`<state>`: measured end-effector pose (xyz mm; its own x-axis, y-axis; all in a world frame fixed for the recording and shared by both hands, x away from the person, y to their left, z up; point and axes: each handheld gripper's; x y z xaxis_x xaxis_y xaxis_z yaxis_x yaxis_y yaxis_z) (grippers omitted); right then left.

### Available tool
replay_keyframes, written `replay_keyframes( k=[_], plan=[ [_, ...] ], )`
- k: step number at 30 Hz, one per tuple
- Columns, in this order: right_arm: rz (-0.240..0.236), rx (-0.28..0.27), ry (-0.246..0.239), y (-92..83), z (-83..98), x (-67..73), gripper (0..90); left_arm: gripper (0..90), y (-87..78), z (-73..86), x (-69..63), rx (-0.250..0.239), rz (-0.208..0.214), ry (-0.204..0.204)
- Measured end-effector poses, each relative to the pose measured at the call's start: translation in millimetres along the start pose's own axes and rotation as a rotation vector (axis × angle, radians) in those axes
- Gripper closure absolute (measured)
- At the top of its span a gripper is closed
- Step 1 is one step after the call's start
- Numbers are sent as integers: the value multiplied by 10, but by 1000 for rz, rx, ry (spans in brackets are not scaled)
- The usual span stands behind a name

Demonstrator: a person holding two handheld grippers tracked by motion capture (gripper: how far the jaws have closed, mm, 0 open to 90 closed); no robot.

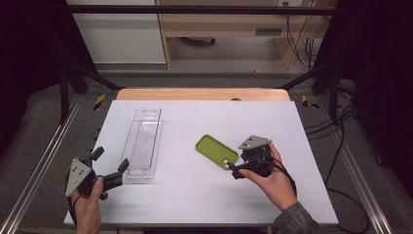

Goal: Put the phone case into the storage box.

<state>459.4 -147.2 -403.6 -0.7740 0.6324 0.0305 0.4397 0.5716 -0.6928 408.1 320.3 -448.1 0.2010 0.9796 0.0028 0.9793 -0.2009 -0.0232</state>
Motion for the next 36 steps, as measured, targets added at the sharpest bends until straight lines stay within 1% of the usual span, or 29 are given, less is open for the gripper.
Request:
replay_keyframes(
  k=[2,4,5,7,9,10,14,15,16,17,19,20,24,26,28,31,32,35,36],
  plan=[
    [-17,24,-2,37,-23,0,62,13,0,0,2,0,-1,-1],
    [-18,29,-4,54,-34,3,63,12,-1,0,4,0,-1,-1],
    [-23,48,-19,87,-59,6,63,13,1,0,4,0,1,0],
    [-27,66,-24,121,-81,11,67,13,3,0,3,1,2,2],
    [-29,71,-25,137,-90,14,70,12,4,0,5,-1,3,2],
    [-47,81,-23,174,-104,14,77,13,4,0,5,-2,2,-3],
    [-59,92,-20,226,-118,23,83,12,6,3,2,1,3,-3],
    [-71,105,-26,252,-126,28,91,12,9,3,-2,1,4,1],
    [-71,105,-26,252,-126,28,91,13,9,3,-2,1,4,1],
    [-86,115,-24,280,-136,32,97,13,8,1,-6,2,4,6],
    [-91,117,-20,291,-138,34,100,13,7,1,-8,2,5,10],
    [-97,132,-24,319,-143,29,104,13,9,2,-11,2,5,11],
    [-114,142,-22,360,-145,19,126,13,14,3,-12,3,6,13],
    [-129,149,-9,407,-145,1,155,12,16,4,-9,3,5,8],
    [-148,161,7,446,-149,-20,180,13,22,10,-2,2,12,-17],
    [-167,182,31,503,-148,-60,221,12,26,9,7,2,5,-10],
    [-170,193,29,517,-144,-77,237,13,19,6,20,3,1,-10],
    [-173,204,45,558,-132,-112,277,13,12,5,28,0,2,-15],
    [-173,204,45,558,-132,-112,277,13,14,4,27,0,1,-15]
  ],
)
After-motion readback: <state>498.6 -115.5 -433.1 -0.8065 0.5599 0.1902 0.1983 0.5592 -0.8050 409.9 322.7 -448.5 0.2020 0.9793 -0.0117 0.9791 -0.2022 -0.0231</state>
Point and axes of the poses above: each handheld gripper's, and its own axes: y roughly forward along the jaws, z roughly out of its underside, x roughly to its left, and after that the axes turned 14 degrees about -z, right-handed
